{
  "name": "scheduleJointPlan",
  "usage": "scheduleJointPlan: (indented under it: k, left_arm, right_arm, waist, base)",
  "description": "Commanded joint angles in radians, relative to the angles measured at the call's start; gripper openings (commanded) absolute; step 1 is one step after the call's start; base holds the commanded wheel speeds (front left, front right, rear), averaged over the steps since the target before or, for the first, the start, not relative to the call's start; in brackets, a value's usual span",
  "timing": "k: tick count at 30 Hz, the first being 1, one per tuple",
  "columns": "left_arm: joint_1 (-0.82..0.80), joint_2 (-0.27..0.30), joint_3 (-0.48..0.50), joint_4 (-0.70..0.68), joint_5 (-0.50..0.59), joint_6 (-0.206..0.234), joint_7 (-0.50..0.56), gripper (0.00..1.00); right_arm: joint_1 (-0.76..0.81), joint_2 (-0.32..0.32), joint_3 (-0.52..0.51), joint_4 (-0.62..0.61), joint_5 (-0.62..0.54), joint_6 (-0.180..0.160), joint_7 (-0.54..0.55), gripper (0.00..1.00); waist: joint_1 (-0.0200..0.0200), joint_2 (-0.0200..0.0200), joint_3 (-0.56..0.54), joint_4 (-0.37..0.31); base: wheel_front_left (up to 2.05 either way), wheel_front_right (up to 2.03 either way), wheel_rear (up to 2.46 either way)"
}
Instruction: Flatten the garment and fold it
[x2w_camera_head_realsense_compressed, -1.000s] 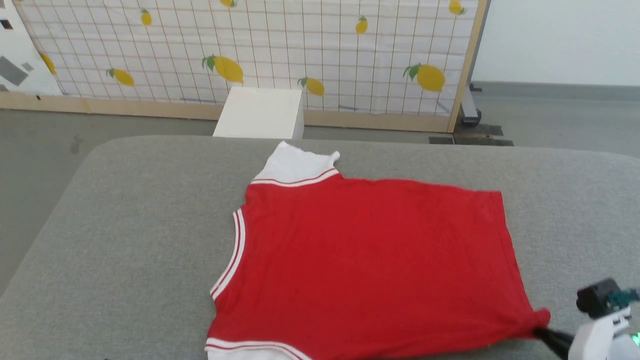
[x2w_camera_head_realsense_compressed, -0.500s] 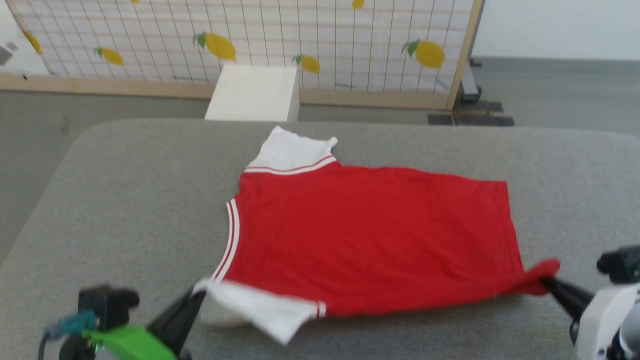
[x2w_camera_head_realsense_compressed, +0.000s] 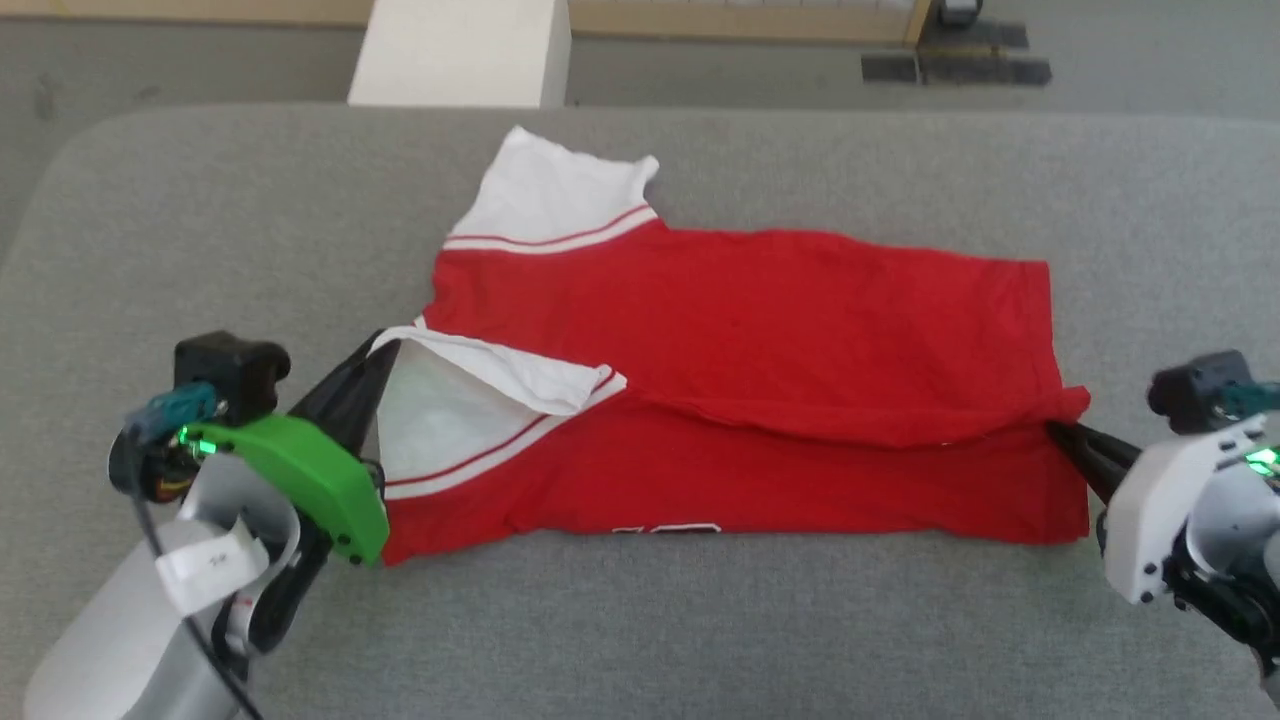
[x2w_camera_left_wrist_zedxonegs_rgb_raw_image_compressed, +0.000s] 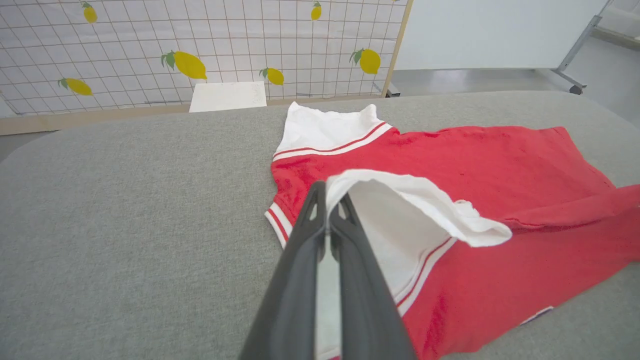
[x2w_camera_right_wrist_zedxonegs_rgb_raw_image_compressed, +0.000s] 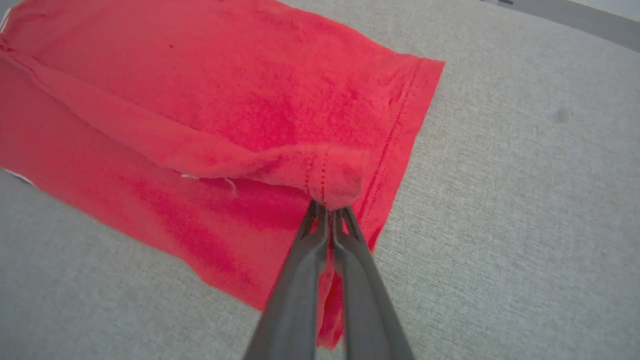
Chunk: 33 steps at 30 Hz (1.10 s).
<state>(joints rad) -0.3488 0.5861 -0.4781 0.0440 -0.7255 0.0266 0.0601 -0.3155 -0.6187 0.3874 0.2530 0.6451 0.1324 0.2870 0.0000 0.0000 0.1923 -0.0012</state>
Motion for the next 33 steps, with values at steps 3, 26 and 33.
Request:
scheduleJointPlan:
  k: [3,26,33]
  left_arm:
    - [-0.066,-0.023,-0.025,0.083,0.024,-0.026,0.007,0.0]
    - [-0.002,-0.184,-0.026,0.361,0.0,-0.002,-0.226,1.0]
    - [0.17,-0.185,-0.022,0.231,-0.056,0.102,-0.148,1.0]
  right_arm:
    - [-0.054,0.024,0.016,0.049,-0.027,-0.002,0.019,0.0]
    - [-0.022,0.17,-0.085,0.185,-0.199,-0.002,-0.053,1.0]
    - [0.14,0.33,-0.326,0.058,-0.343,-0.002,0.051,1.0]
  waist:
    - [0.0,0.0,0.077,-0.021]
    - [0.0,0.0,-0.058,0.01]
    - [0.0,0.0,-0.1,0.007]
  base:
    - [0.0,0.0,0.0]
    - [0.0,0.0,0.0]
    - [0.0,0.0,0.0]
